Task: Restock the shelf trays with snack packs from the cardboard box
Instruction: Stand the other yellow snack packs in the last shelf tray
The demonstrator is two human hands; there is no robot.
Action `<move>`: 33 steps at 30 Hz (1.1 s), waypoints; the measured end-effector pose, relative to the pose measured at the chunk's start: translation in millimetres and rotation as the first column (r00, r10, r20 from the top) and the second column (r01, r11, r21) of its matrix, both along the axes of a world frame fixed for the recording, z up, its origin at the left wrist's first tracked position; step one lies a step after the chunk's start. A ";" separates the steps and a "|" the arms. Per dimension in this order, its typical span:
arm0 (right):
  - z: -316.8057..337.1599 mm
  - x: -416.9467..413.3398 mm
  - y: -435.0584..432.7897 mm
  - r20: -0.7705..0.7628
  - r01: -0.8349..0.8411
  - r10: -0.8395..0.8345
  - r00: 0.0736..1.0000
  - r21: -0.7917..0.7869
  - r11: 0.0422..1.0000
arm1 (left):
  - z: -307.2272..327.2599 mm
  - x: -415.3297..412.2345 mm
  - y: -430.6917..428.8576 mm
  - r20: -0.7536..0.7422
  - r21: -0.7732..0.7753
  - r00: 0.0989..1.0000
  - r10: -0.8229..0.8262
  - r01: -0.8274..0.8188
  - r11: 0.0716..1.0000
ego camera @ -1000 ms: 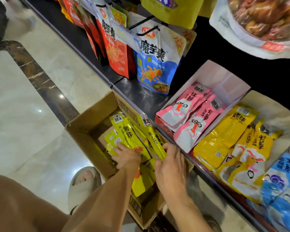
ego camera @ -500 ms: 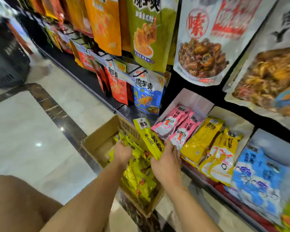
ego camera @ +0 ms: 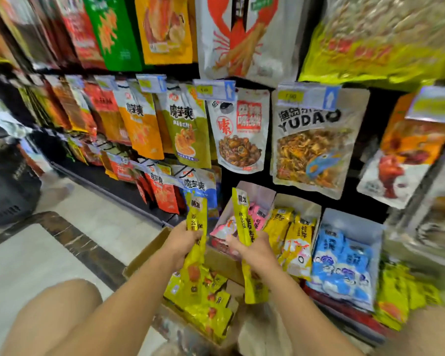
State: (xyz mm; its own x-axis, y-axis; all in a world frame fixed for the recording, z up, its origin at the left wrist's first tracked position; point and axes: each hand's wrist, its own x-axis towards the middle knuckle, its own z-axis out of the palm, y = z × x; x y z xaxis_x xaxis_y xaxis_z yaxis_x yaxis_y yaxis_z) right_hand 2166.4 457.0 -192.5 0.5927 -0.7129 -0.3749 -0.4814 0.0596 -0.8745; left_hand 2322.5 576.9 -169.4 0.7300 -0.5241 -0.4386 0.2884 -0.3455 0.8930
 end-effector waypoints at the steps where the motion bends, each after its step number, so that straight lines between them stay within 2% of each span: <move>1: 2.2 -6.6 -4.4 0.018 0.019 -0.021 1.000 0.069 0.997 | 7.4 -4.5 -4.2 -0.004 -0.016 1.000 -0.016 0.016 1.000; 3: 10.9 -23.8 -9.9 0.093 0.070 -0.092 0.991 0.217 0.974 | 20.2 -15.3 -14.1 -0.004 -0.049 0.999 -0.046 0.046 0.998; 5: 8.5 -41.8 -19.9 0.139 0.148 -0.190 0.972 0.264 0.953 | 26.9 -28.4 -26.7 0.002 -0.080 0.997 -0.080 0.080 0.994; 11: 0.5 -105.0 -33.5 0.092 0.246 -0.279 0.956 0.268 0.931 | 20.7 -82.3 -65.6 -0.086 -0.180 0.967 -0.240 0.222 0.958; 17: 4.7 -162.8 -41.2 0.079 0.370 -0.393 0.916 0.209 0.905 | -4.8 -126.3 -96.8 -0.143 -0.159 0.916 -0.374 0.352 0.922; 23: -2.6 -215.0 -48.9 0.017 0.545 -0.551 0.834 0.127 0.829 | -31.0 -166.7 -131.0 -0.222 -0.168 0.876 -0.428 0.398 0.902; 27: -17.9 -250.6 -50.8 -0.011 0.631 -0.640 0.768 0.183 0.754 | -43.8 -190.7 -145.3 -0.276 -0.111 0.854 -0.442 0.428 0.897; 33: -51.1 -288.3 -65.4 -0.026 0.705 -0.717 0.697 0.209 0.678 | -59.4 -230.7 -171.8 -0.320 -0.054 0.785 -0.530 0.543 0.838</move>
